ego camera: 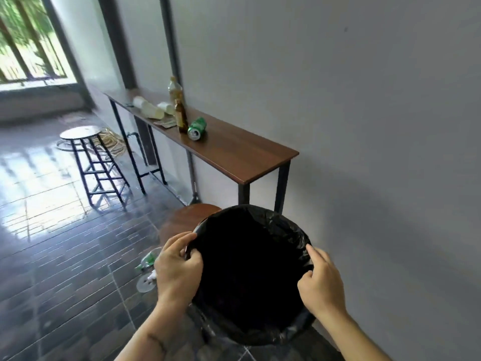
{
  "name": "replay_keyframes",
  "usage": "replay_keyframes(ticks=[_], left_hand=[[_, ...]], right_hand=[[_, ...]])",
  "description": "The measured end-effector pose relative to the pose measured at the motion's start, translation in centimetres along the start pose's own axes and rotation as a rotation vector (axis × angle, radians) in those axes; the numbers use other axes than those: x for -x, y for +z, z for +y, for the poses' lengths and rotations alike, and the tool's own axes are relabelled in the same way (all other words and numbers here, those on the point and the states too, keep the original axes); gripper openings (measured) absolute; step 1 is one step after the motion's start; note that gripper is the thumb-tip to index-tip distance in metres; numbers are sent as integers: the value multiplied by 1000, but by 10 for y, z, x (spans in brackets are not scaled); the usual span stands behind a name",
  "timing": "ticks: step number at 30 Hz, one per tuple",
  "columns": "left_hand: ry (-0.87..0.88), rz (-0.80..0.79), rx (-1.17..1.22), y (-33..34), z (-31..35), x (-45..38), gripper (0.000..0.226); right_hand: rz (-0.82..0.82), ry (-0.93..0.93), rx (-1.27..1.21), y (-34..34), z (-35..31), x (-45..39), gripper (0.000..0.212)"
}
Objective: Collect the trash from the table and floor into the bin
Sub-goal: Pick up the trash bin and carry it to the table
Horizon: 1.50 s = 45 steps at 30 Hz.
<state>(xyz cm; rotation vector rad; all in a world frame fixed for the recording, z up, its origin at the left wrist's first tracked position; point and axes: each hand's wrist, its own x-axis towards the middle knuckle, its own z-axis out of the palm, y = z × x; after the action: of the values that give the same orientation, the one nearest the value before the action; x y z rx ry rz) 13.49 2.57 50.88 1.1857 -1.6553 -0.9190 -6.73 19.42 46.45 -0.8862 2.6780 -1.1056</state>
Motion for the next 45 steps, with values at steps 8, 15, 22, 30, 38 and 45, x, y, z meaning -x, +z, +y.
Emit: replay_keyframes(ticks=[8, 15, 22, 30, 38, 45], left_hand=[[-20, -106, -393, -114, -36, -43, 71], [-102, -46, -328, -226, -110, -113, 77], [-107, 7, -265, -322, -167, -211, 72], [-124, 100, -182, -364, -204, -308, 65], [-141, -1, -109, -360, -219, -421, 69], [-166, -19, 23, -315, -247, -532, 67]], right_hand=[[-158, -227, -86, 63, -101, 6, 70], [-255, -329, -77, 165, -222, 7, 68], [-240, -333, -103, 260, -338, 13, 67], [-215, -355, -90, 338, -424, -13, 65], [-208, -368, -118, 404, -475, -104, 67], [-260, -332, -65, 457, -503, -202, 65]])
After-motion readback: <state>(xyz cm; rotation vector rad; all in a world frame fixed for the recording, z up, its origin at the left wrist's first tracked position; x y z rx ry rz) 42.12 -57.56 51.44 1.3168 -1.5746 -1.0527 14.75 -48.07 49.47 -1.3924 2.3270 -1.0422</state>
